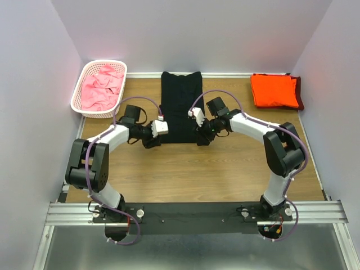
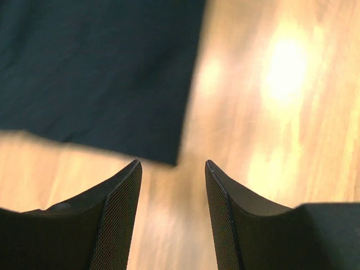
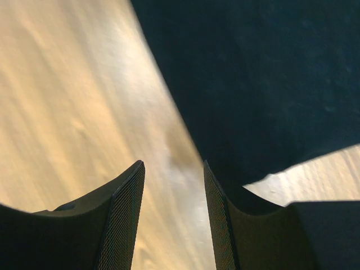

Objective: Fold and stack the t-shirts
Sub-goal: Fold the tshirt

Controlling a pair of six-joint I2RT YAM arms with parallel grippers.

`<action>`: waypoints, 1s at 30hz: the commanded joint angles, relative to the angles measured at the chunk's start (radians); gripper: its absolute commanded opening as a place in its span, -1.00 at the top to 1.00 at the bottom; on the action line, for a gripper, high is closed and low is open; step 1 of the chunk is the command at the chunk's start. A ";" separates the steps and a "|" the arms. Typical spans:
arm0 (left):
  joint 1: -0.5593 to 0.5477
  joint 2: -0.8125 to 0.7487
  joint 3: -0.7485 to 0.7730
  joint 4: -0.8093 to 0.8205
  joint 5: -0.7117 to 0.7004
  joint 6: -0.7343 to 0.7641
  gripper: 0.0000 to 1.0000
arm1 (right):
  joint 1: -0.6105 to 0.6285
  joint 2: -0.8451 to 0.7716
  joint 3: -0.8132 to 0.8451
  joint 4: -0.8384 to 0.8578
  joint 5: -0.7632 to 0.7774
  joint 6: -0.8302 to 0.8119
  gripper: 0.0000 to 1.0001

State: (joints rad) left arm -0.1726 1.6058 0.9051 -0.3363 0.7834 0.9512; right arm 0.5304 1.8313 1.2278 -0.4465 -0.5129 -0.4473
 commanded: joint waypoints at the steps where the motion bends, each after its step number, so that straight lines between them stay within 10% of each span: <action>1: -0.083 -0.050 -0.038 0.060 -0.131 0.119 -0.16 | 0.009 0.042 -0.011 0.031 0.119 -0.082 -0.07; 30: -0.192 0.086 0.041 0.048 -0.299 0.166 -0.20 | 0.010 0.046 -0.062 0.066 0.145 -0.198 -0.13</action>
State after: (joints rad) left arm -0.3580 1.6749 0.9184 -0.2726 0.5137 1.1038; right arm 0.5350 1.8175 1.1736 -0.3798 -0.3866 -0.5991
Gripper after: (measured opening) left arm 0.599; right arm 0.561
